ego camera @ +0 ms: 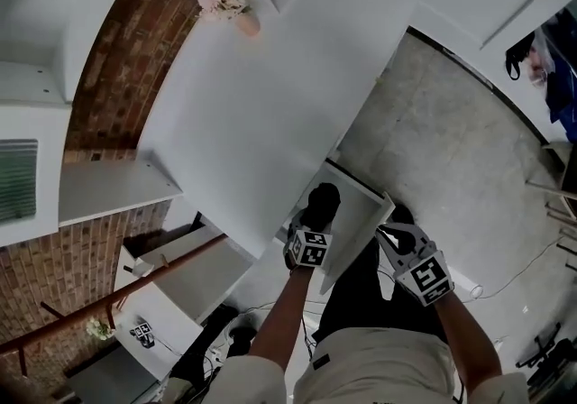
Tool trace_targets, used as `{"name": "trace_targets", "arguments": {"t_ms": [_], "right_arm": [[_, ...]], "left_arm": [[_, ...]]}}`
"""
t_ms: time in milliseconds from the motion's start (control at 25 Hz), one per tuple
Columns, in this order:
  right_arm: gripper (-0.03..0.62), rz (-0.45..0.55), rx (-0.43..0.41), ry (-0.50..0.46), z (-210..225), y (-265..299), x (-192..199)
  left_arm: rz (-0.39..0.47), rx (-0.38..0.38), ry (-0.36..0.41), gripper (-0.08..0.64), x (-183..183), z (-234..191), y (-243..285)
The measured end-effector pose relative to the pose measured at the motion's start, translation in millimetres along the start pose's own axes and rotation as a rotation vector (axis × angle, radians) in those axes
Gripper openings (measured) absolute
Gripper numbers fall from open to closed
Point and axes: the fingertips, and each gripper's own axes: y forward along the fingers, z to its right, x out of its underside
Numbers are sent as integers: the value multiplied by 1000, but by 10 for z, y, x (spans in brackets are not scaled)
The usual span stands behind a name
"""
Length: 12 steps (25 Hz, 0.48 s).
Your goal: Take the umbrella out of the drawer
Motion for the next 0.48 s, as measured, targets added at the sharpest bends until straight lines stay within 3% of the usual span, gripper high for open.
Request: {"name": "trace_targets", "arguments": {"t_ms": [480], "right_arm": [[34, 14, 25, -121, -173, -74, -489]], "left_arm": [[215, -28, -155, 267, -295, -210, -870]]}}
